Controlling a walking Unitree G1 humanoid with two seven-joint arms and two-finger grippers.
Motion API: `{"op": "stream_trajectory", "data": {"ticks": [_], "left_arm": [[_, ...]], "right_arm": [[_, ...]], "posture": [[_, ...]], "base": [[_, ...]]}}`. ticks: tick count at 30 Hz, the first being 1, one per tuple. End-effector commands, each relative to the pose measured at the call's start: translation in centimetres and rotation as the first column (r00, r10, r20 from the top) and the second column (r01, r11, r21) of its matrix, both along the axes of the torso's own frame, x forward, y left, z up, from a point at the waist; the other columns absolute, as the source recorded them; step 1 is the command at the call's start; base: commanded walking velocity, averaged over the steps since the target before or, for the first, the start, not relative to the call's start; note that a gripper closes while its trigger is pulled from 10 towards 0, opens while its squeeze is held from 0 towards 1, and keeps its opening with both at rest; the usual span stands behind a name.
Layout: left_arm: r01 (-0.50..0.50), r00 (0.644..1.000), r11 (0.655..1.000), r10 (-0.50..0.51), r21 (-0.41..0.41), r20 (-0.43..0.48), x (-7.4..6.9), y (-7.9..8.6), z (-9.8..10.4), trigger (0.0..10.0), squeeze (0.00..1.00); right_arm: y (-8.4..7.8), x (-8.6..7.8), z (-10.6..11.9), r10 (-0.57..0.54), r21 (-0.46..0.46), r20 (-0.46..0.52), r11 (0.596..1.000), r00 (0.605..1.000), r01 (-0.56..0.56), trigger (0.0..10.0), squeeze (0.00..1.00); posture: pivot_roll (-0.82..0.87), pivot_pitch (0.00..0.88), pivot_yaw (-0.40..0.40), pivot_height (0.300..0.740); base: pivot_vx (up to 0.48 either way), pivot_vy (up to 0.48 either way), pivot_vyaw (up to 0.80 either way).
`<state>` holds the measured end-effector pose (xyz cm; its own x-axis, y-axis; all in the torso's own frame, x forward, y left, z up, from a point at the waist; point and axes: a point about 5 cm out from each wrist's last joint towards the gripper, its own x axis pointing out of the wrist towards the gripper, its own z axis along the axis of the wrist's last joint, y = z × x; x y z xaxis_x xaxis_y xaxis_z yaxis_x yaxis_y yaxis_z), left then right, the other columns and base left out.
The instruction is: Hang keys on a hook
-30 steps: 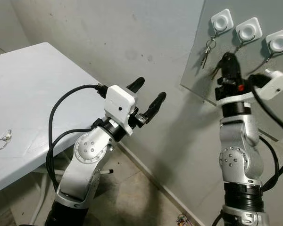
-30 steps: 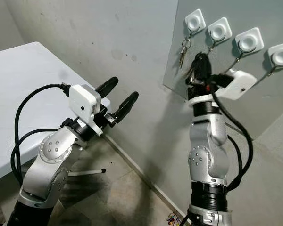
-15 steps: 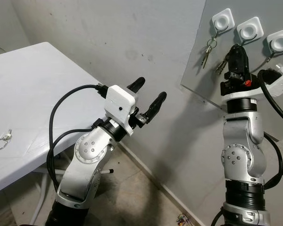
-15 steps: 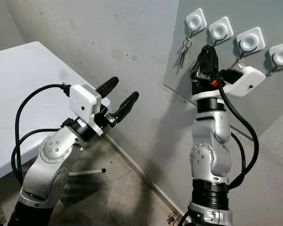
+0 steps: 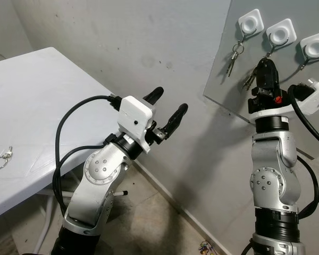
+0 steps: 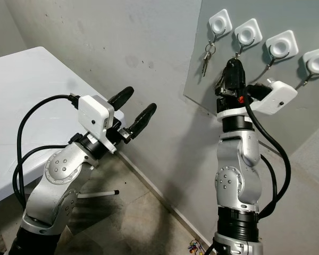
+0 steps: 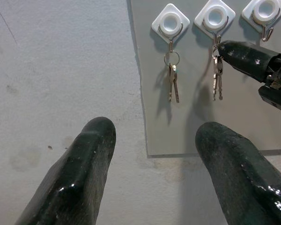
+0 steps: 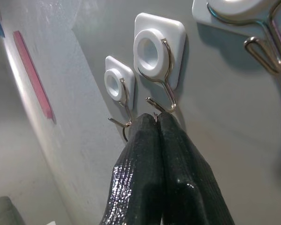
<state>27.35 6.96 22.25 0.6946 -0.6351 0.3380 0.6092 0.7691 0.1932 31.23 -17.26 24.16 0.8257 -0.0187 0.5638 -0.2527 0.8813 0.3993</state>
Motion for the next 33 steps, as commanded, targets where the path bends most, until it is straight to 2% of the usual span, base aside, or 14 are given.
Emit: {"op": "stream_trajectory", "data": {"ticks": [1,9,18,24,28,33], "left_arm": [[0.003,1.000,1.000,-0.003,0.000,0.014,-0.2,0.0,0.4,10.0,0.00],[0.005,1.000,1.000,-0.005,0.002,0.014,-0.1,0.0,0.4,10.0,0.00],[0.006,1.000,1.000,-0.006,0.004,0.015,-0.1,0.0,0.4,10.0,0.00],[0.005,1.000,1.000,-0.006,0.003,0.015,-0.1,0.0,0.4,10.0,0.00],[0.003,1.000,1.000,-0.003,0.002,0.016,-0.1,0.0,0.4,10.0,0.00],[0.001,1.000,1.000,-0.001,0.002,0.017,-0.1,0.0,0.4,10.0,0.00]], "right_arm": [[0.2,-0.3,1.0,0.012,-0.010,0.043,1.000,0.999,-0.011,10.0,0.00],[0.3,-0.7,2.0,0.023,0.003,0.094,1.000,0.995,-0.024,10.0,0.00],[0.0,-0.8,2.4,-0.003,-0.006,0.105,1.000,0.994,0.004,10.0,0.00],[0.1,-0.6,2.5,0.021,0.029,0.096,0.999,0.995,-0.024,10.0,0.00],[-0.2,0.2,2.1,0.002,0.087,0.030,0.996,1.000,-0.005,10.0,0.00],[-0.7,0.4,1.7,-0.007,0.139,-0.003,0.990,1.000,0.007,10.0,0.00]], "posture": [[-0.11,0.081,-0.024,0.740],[-0.11,0.079,-0.024,0.740],[-0.12,0.079,-0.023,0.740],[-0.11,0.079,-0.023,0.740],[-0.11,0.078,-0.024,0.740],[-0.11,0.079,-0.026,0.740]], "base": [[0.000,0.000,0.00],[0.000,0.000,0.00],[0.000,0.000,0.00],[0.000,0.000,0.00],[0.000,0.000,0.00],[0.000,0.000,0.00]]}}
